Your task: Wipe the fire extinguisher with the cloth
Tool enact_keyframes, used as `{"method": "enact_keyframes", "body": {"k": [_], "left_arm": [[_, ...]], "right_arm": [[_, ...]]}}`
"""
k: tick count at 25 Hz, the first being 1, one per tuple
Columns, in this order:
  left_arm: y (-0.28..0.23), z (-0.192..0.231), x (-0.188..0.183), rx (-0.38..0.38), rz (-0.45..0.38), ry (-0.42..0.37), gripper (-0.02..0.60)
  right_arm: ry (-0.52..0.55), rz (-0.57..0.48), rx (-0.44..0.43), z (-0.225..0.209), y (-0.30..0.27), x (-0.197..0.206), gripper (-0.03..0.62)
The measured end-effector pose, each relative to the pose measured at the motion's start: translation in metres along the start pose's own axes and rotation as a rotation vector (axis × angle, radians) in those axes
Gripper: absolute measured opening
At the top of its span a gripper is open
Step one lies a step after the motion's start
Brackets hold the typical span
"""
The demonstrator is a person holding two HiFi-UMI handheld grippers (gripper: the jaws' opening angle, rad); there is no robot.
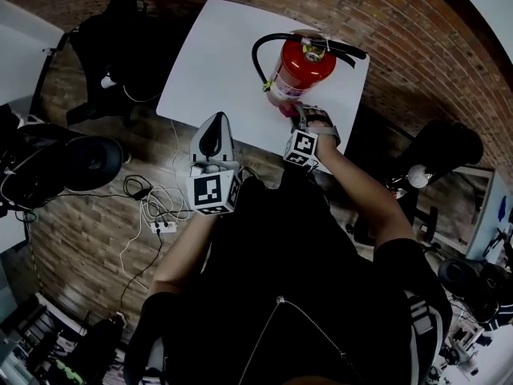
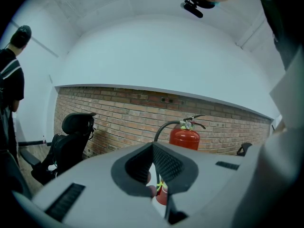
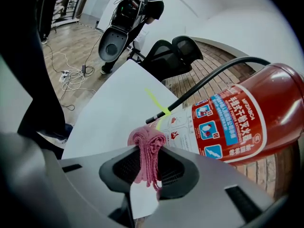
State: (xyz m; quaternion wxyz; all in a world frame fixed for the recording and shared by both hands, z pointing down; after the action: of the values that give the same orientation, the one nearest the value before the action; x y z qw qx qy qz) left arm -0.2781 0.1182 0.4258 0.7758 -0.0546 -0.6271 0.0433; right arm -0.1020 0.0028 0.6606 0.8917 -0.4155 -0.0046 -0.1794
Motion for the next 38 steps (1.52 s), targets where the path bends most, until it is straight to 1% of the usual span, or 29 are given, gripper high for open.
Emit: {"method": "enact_keyframes", "body": {"k": [21,38], "left_arm": [[-0.005,-0.002,-0.004,0.023,-0.014,0.009,0.011],[-0.003,-0.008,-0.011,0.05,-0.041,0.008,0.011]], "right_arm": [[-0.027,0.004,0.089,-0.049,0.059,-0.011,0.104],[-0.014,-0.009,0.185,-0.088,0.11,-0.022,0.104]]}}
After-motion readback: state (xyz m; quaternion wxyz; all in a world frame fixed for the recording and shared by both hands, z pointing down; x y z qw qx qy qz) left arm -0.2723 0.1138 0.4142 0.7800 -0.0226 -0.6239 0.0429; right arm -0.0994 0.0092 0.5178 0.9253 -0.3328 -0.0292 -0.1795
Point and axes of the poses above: the fingertips, and each gripper's own axes: y backward along the fingers, z to its left, x out of its underside, the point moved 4 cm from there along y, backward along the fingers, and after that the axes turned 2 degrees about y, right-handed, at the moved point
